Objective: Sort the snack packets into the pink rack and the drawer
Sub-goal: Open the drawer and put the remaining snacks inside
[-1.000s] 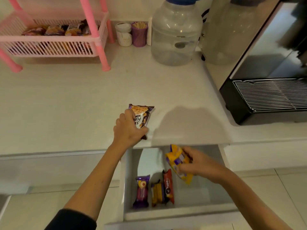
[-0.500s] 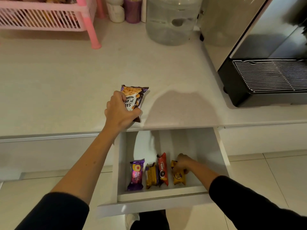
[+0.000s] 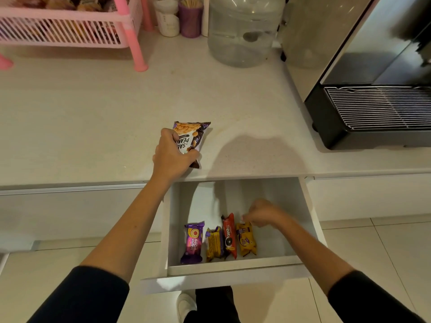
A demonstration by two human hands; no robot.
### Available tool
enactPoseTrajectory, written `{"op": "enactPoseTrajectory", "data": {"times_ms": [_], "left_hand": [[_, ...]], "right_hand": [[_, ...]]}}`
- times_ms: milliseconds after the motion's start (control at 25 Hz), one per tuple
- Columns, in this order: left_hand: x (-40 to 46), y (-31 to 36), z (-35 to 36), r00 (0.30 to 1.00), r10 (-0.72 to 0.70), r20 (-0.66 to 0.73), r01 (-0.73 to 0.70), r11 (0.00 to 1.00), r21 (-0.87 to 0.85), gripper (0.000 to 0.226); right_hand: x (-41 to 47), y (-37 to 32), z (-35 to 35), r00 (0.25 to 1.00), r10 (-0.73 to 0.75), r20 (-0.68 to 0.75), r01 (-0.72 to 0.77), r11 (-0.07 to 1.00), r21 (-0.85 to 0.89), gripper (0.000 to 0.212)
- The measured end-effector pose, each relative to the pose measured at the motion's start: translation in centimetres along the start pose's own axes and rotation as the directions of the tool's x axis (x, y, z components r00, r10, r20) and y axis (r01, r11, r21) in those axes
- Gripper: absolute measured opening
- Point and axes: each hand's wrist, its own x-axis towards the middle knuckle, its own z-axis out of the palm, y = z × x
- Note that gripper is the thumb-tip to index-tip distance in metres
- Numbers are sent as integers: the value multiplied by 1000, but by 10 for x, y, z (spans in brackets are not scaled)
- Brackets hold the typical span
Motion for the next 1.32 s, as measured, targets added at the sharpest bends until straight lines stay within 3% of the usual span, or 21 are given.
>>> {"op": "enactPoseTrajectory", "data": {"times_ms": [80,200,320,440,520,640,720,760,840,960,1040,1160,1320], "left_hand": [[-16,3,-1,997,54,47,-45,983,-176,51],[-56,6,3,983,135,122,-99,959,-264,50],[-97,7,15,966,171,194,-128,969,-213,47],[-123,9,20,955,109,275,-76,989,-125,55],[-132,7,14,939,155,308,-160,987,-10,64],[-119,-2,-12,944,321,74,-329,924,192,58],[-87,-12,-33,904,419,-89,-365,863,349,50],[-65,-15,-42,899,424,-105,-340,831,441,49],[-26,-25,-51,934,349,-73,-252,791,557,52],[-1,-52,-40,973,221,68,-190,598,779,55],[-6,-69,-34,973,227,26,-162,603,781,55],[-9,-74,-33,970,244,2,-157,619,770,57],[-8,-72,-33,970,244,6,-156,604,782,58]], "right_hand": [[-33,-21,-12,976,-210,-64,219,946,237,20],[-81,-52,-22,878,-435,-201,459,644,612,52],[-102,-72,-14,867,-453,-206,441,510,739,74],[-103,-74,0,884,-390,-258,429,460,778,60],[-95,-66,6,900,-380,-215,388,471,792,42],[-65,-42,9,954,-300,13,190,638,746,35],[-37,-30,13,976,-153,156,11,749,662,55],[-22,-29,14,979,-101,176,-24,804,594,62],[10,-38,18,988,-120,99,57,873,484,60],[56,-67,22,963,-268,-36,270,953,136,59],[85,-84,29,934,-356,-12,354,930,-98,62],[119,-95,39,912,-391,124,409,893,-189,69],[140,-99,55,900,-383,211,426,875,-230,45]]}}
